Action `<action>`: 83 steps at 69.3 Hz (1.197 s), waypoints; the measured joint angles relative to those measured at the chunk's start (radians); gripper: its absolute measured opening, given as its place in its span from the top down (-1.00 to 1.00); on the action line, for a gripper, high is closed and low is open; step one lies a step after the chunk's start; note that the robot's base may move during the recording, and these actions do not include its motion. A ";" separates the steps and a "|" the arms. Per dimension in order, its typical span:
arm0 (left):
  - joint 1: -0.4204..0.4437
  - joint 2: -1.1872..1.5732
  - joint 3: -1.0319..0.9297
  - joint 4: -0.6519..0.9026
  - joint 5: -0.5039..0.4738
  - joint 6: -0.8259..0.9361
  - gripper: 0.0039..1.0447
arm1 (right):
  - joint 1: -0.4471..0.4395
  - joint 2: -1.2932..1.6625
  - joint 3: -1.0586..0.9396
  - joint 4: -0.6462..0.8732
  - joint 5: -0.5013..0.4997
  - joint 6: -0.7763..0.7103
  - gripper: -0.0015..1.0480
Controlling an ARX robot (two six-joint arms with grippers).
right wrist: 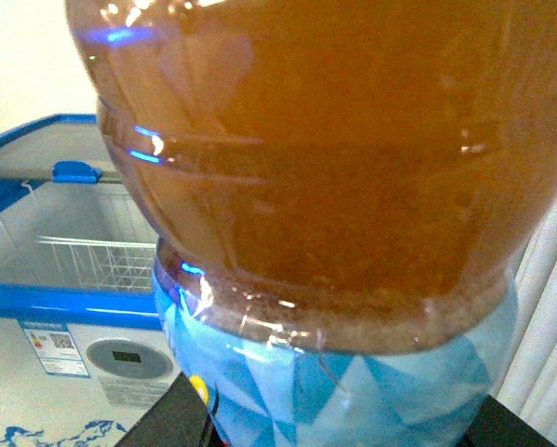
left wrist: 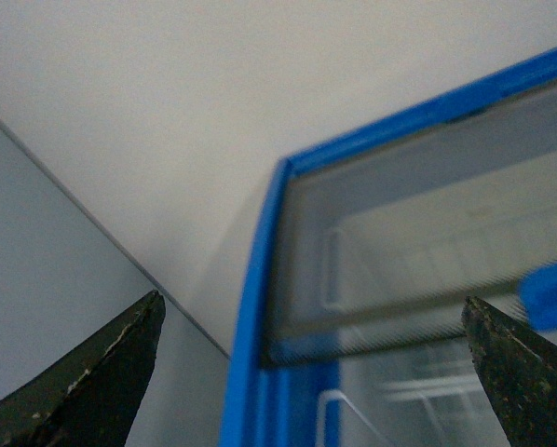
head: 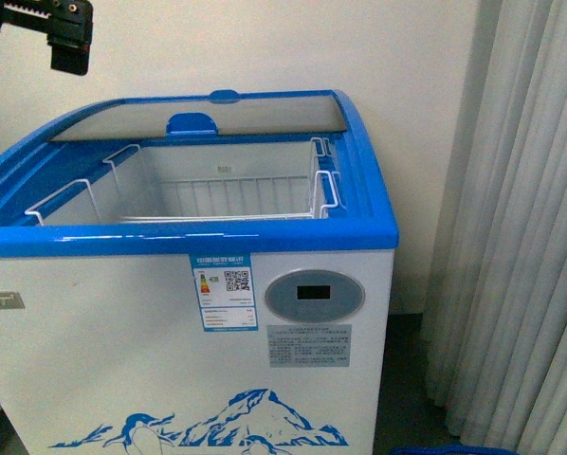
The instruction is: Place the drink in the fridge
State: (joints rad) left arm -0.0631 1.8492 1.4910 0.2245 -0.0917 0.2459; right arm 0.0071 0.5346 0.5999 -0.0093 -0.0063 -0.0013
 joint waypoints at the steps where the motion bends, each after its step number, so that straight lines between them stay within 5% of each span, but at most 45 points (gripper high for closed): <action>1: -0.003 -0.021 -0.029 0.000 0.003 -0.021 -0.85 | 0.000 0.000 0.000 0.000 0.000 0.000 0.35; 18: -0.109 -0.534 -0.619 -0.033 0.039 -0.233 -0.83 | 0.000 0.000 0.000 0.000 0.000 0.000 0.35; 27: -0.139 -0.857 -0.998 0.277 -0.103 -0.236 -0.40 | 0.000 0.000 0.000 0.000 0.002 0.000 0.35; 33: -0.138 -1.065 -1.184 0.241 -0.116 -0.238 -0.17 | -0.002 0.003 0.002 -0.009 0.001 0.000 0.35; 37: -0.134 -1.176 -1.285 0.224 -0.097 -0.240 0.00 | -0.024 0.067 0.085 -0.193 -0.072 -0.024 0.35; 44: -0.106 -1.260 -1.352 0.208 -0.068 -0.240 0.31 | -0.034 0.214 0.252 -0.463 -0.140 -0.098 0.35; 59: -0.053 -1.361 -1.392 0.170 -0.017 -0.245 0.97 | 0.065 0.620 0.502 -0.324 -0.110 -0.388 0.35; 67: 0.020 -1.397 -1.412 0.144 0.080 -0.243 0.96 | 0.130 0.846 0.663 -0.348 -0.068 -0.548 0.35; 83: 0.058 -1.474 -1.436 0.095 0.092 -0.243 0.96 | 0.248 1.297 1.130 -0.444 0.048 -0.752 0.35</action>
State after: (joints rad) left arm -0.0055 0.3748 0.0547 0.3199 -0.0002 0.0025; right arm 0.2546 1.8317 1.7294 -0.4534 0.0418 -0.7532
